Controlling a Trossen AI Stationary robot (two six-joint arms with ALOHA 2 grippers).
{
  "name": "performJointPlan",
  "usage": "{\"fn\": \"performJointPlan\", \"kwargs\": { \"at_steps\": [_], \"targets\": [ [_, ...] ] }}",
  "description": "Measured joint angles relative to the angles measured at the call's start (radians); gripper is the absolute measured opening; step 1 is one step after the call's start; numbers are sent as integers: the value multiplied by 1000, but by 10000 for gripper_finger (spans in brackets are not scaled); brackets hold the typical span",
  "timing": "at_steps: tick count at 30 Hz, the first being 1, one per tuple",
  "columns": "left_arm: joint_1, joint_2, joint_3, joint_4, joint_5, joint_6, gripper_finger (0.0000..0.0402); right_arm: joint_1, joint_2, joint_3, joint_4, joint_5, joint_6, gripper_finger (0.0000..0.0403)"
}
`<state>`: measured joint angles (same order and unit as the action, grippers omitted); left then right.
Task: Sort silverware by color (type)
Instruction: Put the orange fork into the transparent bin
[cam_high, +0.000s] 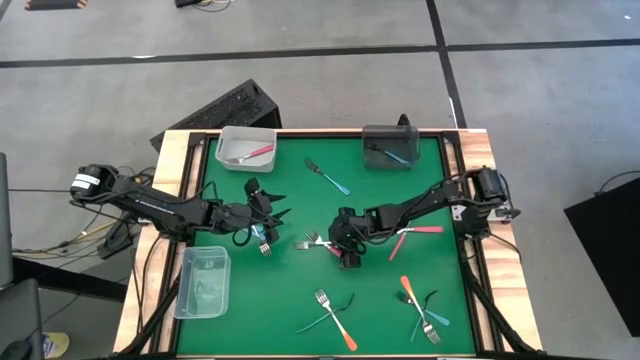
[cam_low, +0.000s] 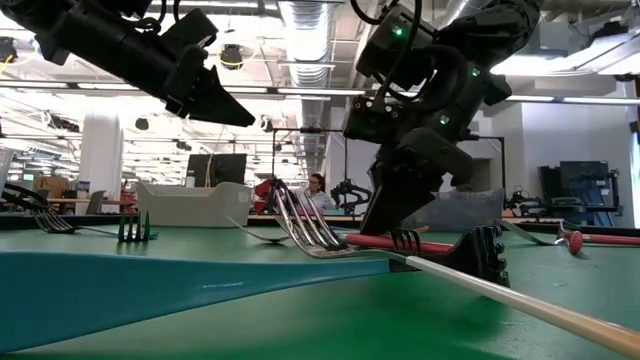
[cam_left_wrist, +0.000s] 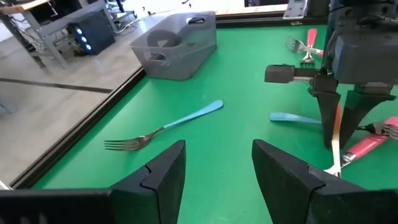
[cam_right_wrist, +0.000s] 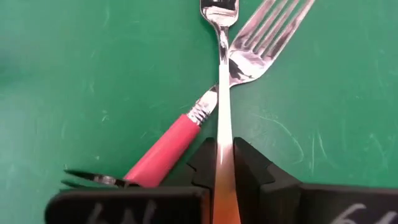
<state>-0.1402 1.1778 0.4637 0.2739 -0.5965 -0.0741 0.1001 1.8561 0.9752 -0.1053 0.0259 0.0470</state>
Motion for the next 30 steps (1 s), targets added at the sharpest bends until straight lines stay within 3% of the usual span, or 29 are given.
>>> {"fn": "performJointPlan", "kwargs": {
  "at_steps": [5,13,19,22,26,30],
  "targets": [
    [0,0,0,10,65,-2,173,21,-53,-6,-74,133,77,47],
    [0,0,0,39,58,-33,173,79,-271,-55,-134,418,119,28],
    [0,1,0,176,29,-57,173,118,-400,-220,232,608,172,17],
    [1,22,0,326,24,-57,173,135,-401,-277,456,676,111,20],
    [6,98,2,543,143,11,173,147,-378,-287,636,692,5,19],
    [11,186,29,665,257,40,173,167,-374,-264,641,691,-32,20]
  ]
}}
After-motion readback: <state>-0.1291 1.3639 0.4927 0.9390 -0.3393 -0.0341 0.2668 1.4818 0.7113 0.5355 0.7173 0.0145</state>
